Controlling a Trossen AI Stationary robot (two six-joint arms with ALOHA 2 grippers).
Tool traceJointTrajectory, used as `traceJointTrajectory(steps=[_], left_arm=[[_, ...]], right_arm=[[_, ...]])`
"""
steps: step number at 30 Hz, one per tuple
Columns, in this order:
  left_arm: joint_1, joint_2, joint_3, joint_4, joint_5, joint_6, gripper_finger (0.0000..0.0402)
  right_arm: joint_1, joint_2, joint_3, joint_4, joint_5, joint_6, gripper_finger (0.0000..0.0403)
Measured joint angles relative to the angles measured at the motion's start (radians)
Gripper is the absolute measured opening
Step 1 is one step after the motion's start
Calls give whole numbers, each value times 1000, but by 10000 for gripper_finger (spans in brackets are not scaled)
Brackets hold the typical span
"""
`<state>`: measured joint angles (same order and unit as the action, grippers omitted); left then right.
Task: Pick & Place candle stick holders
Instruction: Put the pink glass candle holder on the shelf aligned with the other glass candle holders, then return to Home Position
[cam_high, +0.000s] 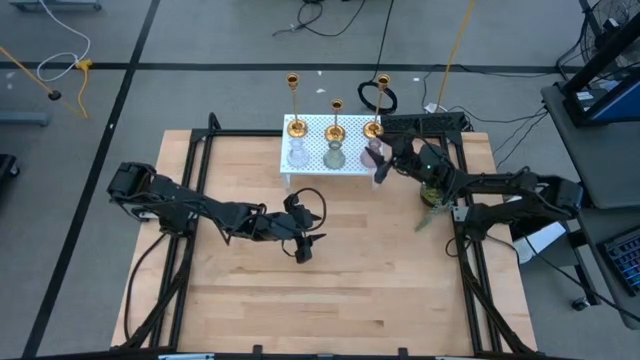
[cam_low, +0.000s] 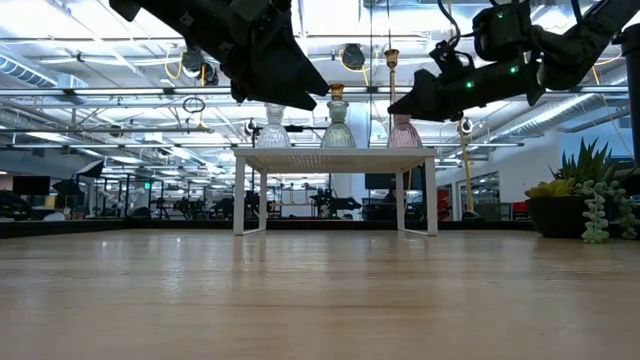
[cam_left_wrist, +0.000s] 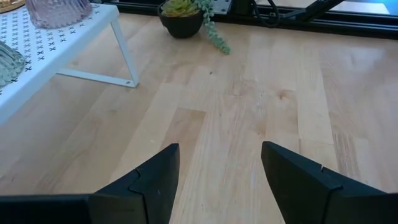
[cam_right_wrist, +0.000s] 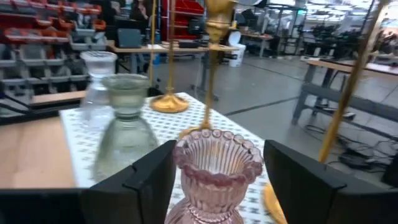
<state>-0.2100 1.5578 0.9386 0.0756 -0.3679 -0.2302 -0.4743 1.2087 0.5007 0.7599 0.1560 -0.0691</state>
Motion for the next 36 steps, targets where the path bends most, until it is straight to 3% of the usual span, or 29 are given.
traceJointTrajectory(steps=[5,11,20,36], left_arm=[[0,0,0,-1,0,0,234],[0,0,0,-1,0,0,234],[0,0,0,-1,0,-3,234],[0,0,0,2,0,16,234]], right_arm=[[-18,0,0,-4,-8,-23,248],[-18,0,0,-16,-107,-13,248],[-18,0,-1,-16,-51,-23,249],[-18,-6,-1,-17,-56,-27,264]])
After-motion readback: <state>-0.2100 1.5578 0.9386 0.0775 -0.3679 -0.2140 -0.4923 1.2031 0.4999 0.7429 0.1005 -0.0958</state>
